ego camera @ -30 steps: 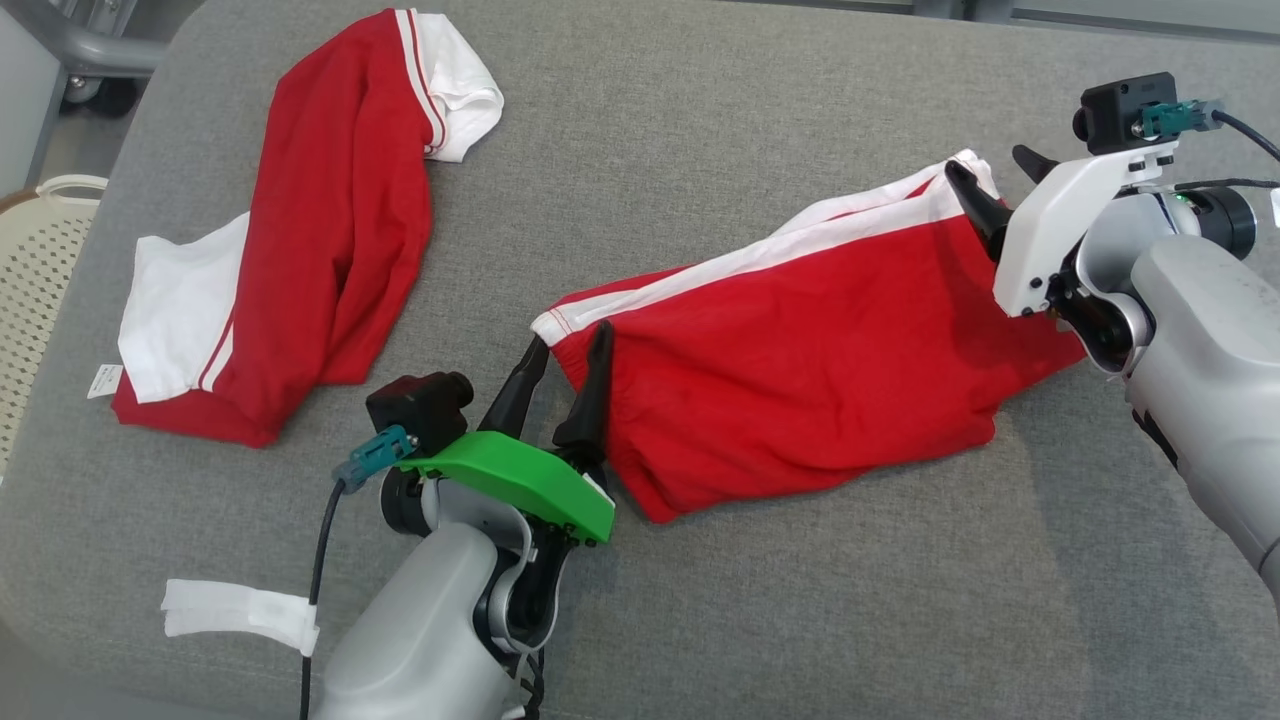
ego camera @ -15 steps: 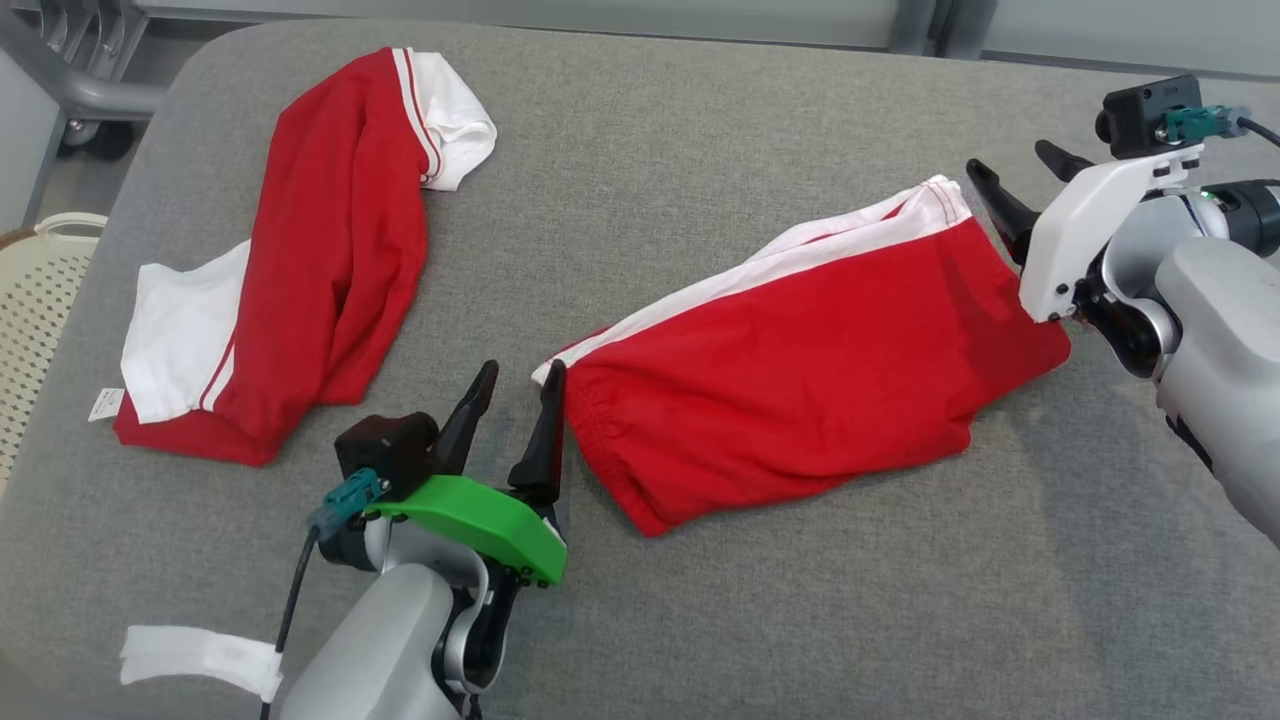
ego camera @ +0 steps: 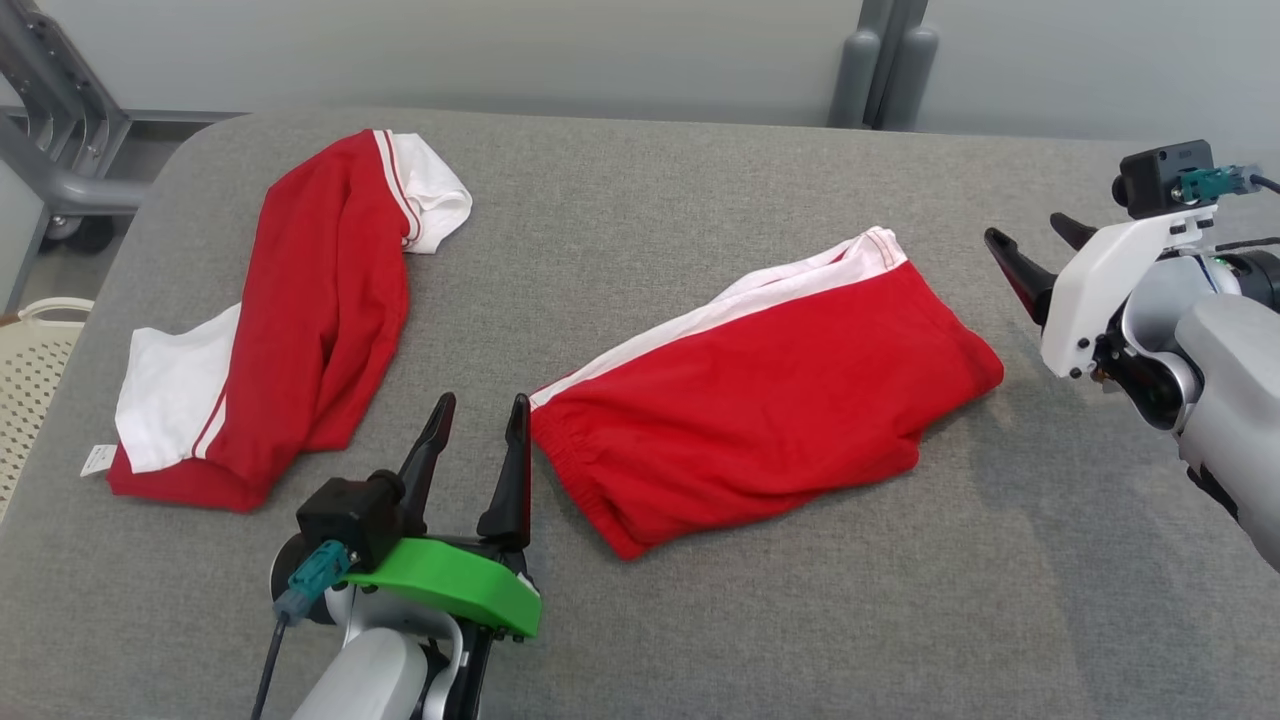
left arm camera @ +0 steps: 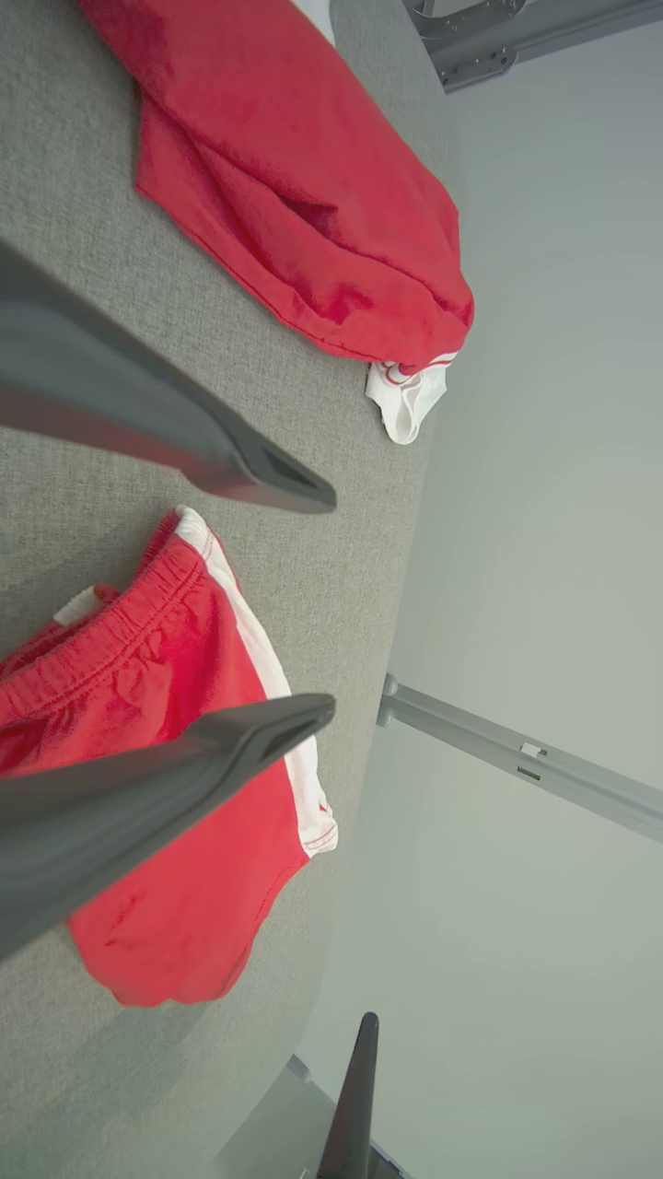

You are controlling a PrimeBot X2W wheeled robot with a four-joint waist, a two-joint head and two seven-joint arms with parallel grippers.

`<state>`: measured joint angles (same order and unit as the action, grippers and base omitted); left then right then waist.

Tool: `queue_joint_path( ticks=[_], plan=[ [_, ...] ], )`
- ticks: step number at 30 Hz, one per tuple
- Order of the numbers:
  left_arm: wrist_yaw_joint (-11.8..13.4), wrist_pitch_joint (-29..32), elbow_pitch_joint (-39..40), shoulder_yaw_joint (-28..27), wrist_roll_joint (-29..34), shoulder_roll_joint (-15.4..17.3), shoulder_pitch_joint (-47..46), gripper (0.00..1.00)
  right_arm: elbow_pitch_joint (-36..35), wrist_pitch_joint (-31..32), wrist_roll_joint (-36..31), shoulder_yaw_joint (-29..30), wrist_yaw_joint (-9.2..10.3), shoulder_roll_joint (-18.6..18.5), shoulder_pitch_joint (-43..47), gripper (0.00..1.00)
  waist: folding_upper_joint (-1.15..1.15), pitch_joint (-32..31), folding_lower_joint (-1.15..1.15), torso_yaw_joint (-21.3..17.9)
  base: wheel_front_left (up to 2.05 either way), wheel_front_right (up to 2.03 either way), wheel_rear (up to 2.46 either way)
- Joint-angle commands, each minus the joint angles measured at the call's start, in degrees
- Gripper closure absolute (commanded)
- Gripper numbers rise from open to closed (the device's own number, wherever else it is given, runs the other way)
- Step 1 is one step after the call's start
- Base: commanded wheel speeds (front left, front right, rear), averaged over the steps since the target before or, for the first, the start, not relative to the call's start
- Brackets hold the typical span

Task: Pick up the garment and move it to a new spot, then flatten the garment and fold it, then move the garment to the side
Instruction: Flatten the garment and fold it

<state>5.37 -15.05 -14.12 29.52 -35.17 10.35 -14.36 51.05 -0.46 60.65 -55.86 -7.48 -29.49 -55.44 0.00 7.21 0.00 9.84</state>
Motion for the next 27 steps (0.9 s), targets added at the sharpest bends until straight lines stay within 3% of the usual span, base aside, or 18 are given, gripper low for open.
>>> queue_joint_path(
  ticks=[1,16,27],
  plan=[
    [0.6,-0.2,1.1,-0.4,0.6,0.4,1.2,0.00,0.0,0.8,1.1,-0.5,-0.02,-0.4,1.1,0.00,0.00,-0.9,0.00,-0.6,0.00,0.00,0.00],
    [3.3,-0.1,10.0,0.4,2.4,0.2,3.4,0.00,5.2,7.7,6.3,-2.5,-0.02,0.4,1.2,0.00,0.00,3.2,0.00,5.7,0.00,0.00,0.00],
    [3.5,-0.1,11.6,-0.3,1.6,0.4,4.4,0.00,12.5,9.8,8.0,-2.6,-0.02,2.0,2.2,0.00,0.00,3.9,0.00,8.4,0.00,0.00,0.00]
  ],
)
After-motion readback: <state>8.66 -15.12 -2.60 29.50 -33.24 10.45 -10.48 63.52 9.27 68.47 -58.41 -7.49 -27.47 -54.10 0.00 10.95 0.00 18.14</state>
